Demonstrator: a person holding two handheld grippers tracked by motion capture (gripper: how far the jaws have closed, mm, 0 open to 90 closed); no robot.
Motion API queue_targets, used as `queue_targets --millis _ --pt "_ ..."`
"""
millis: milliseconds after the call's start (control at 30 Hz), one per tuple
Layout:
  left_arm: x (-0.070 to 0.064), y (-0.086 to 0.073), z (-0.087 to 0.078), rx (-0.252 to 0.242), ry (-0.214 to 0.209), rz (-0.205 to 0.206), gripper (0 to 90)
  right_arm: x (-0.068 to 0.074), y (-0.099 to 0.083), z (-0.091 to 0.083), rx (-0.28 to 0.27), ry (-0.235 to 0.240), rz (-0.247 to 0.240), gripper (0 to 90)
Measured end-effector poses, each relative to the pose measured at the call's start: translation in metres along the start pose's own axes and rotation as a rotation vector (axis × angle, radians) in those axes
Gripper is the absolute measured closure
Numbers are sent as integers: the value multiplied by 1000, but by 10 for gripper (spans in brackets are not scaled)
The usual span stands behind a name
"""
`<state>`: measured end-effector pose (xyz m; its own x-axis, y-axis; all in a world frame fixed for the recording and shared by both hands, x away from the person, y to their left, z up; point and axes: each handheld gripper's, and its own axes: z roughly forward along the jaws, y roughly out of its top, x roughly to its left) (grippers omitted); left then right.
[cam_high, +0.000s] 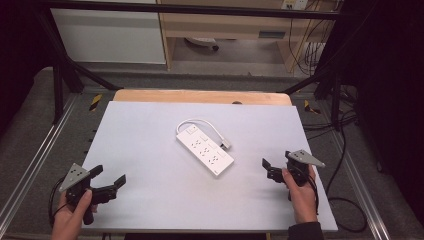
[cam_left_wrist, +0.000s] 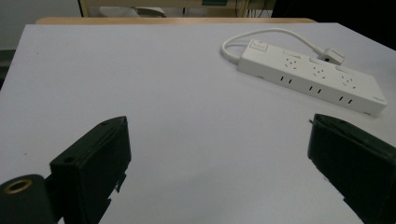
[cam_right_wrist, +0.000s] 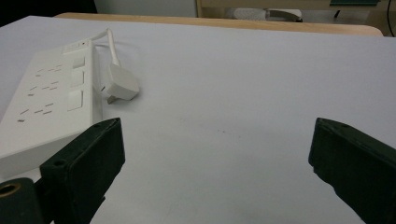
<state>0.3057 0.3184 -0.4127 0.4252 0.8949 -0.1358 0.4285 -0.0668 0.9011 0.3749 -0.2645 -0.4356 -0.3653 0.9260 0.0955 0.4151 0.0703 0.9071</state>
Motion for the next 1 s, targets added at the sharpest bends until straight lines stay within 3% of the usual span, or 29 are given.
queue_targets --millis 200,367,667,1000 --pt "-1 0 2 9 -8 2 59 0 -1 3 19 25 3 69" --pt "1 1 2 7 -9 -4 59 4 1 2 -7 48 -22 66" --pt "0 2 6 13 -18 -5 59 8 6 -2 -62 50 -43 53" --pt "0 1 5 13 -17 -10 59 16 12 -5 -84 51 -73 58"
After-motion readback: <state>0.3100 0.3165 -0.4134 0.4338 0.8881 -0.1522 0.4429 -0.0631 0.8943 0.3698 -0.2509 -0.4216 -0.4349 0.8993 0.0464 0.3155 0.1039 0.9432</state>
